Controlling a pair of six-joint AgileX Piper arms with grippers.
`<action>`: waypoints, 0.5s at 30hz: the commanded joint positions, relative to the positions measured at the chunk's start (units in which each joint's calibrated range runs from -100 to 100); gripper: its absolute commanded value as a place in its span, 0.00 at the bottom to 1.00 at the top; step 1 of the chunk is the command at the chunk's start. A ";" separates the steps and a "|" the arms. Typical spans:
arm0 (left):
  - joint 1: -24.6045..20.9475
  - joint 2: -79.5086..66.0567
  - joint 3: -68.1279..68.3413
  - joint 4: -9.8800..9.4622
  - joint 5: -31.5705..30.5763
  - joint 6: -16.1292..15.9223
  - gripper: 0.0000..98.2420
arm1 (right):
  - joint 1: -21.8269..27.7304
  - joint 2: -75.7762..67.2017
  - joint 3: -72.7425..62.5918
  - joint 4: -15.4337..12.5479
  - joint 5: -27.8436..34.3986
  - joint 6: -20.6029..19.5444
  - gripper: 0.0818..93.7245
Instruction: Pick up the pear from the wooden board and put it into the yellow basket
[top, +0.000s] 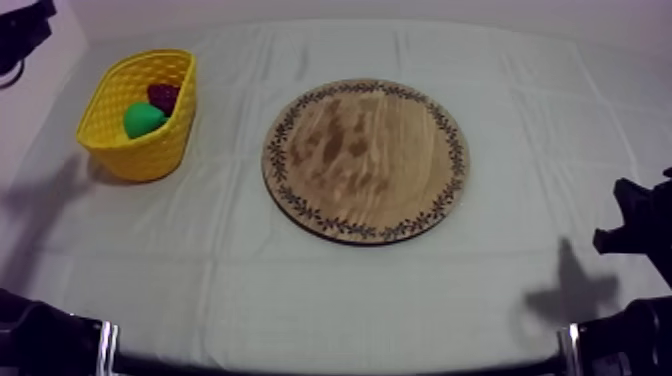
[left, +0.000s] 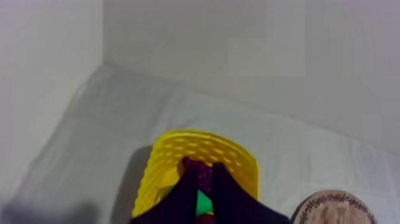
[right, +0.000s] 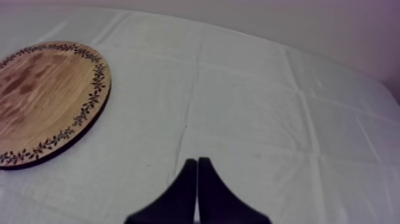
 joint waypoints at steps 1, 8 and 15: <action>-0.06 -13.41 9.62 -0.09 -1.65 -0.70 0.06 | 0.01 0.01 0.05 0.01 -0.02 0.05 0.00; -0.64 -33.31 27.81 -0.25 -8.44 -1.66 0.04 | 0.01 0.01 0.05 0.01 -0.02 0.05 0.00; -0.88 -44.43 41.29 -0.75 -12.74 -1.94 0.04 | 0.01 0.01 0.05 0.01 -0.02 0.05 0.00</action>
